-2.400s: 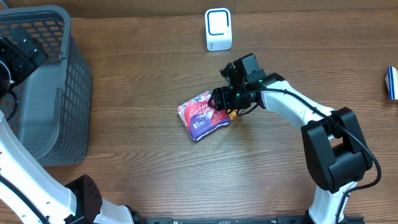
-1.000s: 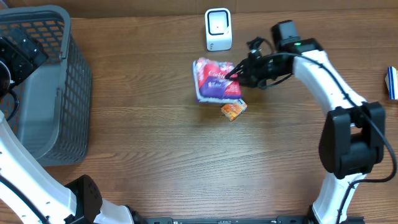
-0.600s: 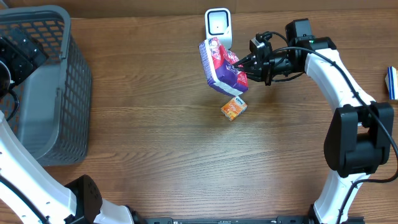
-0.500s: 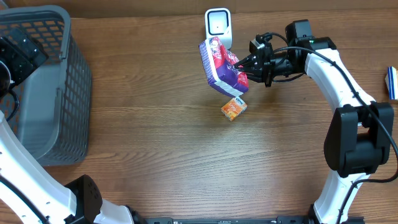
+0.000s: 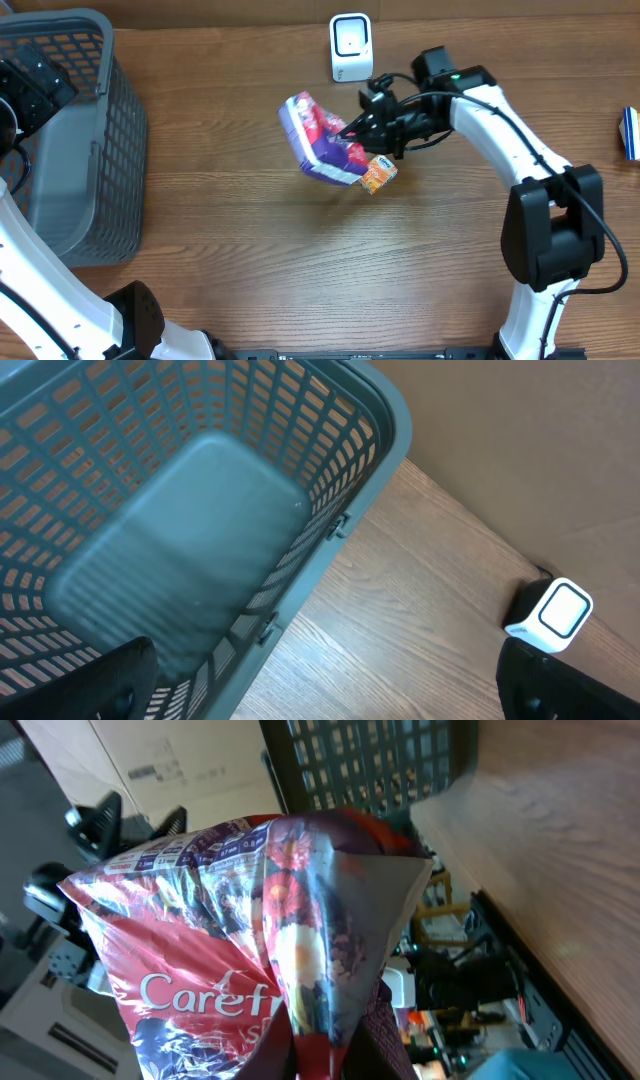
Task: Scan the item barcode
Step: 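Lift the Carefree pack and hold it in front of the scanner, then carry the Carefree pack off the table's right edge and release it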
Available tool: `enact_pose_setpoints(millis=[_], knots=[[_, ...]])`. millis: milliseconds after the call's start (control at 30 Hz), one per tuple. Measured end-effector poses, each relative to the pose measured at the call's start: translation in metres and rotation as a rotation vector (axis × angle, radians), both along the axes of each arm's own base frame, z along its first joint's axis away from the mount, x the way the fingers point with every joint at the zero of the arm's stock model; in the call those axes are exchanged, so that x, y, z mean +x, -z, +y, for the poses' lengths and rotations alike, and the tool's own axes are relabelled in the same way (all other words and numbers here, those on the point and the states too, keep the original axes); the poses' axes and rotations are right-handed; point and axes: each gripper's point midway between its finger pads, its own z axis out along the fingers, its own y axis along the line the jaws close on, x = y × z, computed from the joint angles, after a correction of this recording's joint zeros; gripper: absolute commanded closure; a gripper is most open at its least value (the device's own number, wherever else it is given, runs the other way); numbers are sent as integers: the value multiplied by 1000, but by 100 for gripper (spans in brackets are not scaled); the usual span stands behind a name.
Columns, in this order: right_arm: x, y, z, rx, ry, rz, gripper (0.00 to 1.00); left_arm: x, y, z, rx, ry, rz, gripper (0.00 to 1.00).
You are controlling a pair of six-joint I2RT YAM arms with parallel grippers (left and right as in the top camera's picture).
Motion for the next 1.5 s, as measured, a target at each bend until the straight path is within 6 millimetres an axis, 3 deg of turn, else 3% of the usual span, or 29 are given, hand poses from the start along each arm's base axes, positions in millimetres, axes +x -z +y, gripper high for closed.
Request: enact_pose_setpoints(millis=[267, 400, 500, 600, 767, 967, 1067, 1200, 1400, 1500], knots=[[5, -1, 0, 15, 3, -52, 96, 0, 0, 0, 0, 0, 0, 0], [24, 4, -1, -4, 33, -165, 96, 0, 0, 0, 0, 0, 0, 0], [50, 25, -5, -158, 125, -171, 96, 0, 0, 0, 0, 0, 0, 0], [96, 42, -11, -310, 298, -233, 96, 0, 0, 0, 0, 0, 0, 0], [174, 39, -29, -455, 646, -393, 96, 0, 0, 0, 1, 0, -1, 0], [227, 39, -63, -676, 1034, -489, 96, 0, 0, 0, 0, 0, 0, 0], [244, 26, -75, -704, 1188, -549, 96, 0, 0, 0, 0, 0, 0, 0], [260, 24, -81, -687, 1291, -571, 96, 0, 0, 0, 0, 0, 0, 0], [270, 78, -95, -788, 1317, -507, 96, 0, 0, 0, 0, 0, 0, 0], [272, 88, -105, -817, 1327, -489, 96, 0, 0, 0, 0, 0, 0, 0]])
